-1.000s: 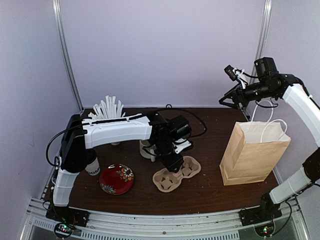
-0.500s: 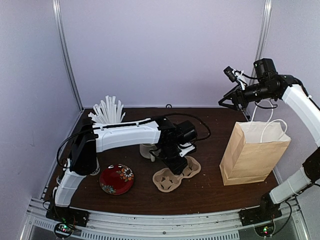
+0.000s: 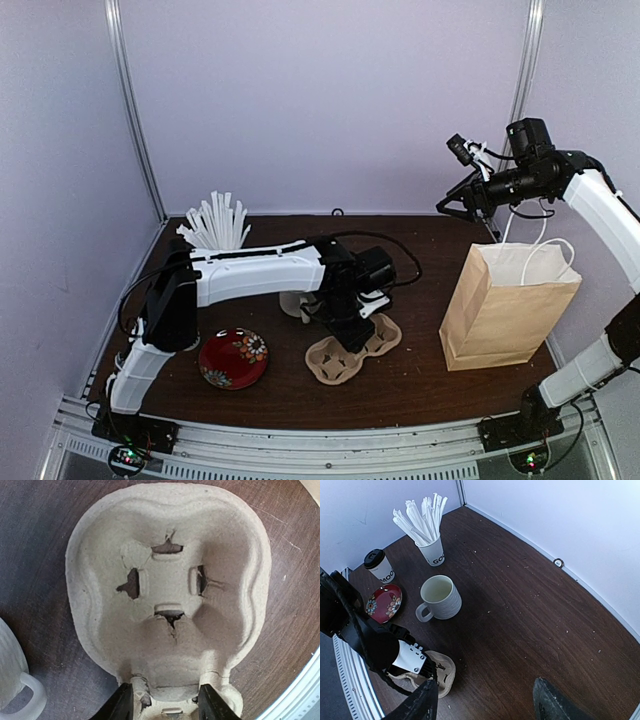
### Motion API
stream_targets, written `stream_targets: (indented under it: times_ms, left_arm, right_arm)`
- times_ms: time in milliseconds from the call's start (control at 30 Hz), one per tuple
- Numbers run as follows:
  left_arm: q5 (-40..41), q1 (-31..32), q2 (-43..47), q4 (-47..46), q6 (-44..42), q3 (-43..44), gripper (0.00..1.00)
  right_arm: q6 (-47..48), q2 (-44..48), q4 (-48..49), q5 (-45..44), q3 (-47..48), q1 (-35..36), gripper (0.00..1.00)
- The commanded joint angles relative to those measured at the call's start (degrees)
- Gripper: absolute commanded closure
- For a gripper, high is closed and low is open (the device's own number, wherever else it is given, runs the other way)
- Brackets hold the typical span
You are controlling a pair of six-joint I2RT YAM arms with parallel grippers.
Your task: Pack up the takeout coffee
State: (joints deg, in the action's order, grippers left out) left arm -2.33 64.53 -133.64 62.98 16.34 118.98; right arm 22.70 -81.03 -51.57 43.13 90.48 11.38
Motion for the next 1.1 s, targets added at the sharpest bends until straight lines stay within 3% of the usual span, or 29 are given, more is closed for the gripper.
stream_targets:
  times_ms: [0,1067]
  left_arm:
    - [1.0,1.1,-0.8,0.9,0.3,2.9,0.53]
    - [2.9,1.3,-3.8,3.1,2.5,4.7,0.55]
  right_arm:
    - [0.5,-0.3,1.0,0.9,-0.7,-0.1,0.31]
    - [0.5,-0.6,1.2,1.1,-0.8,0.0,0.3]
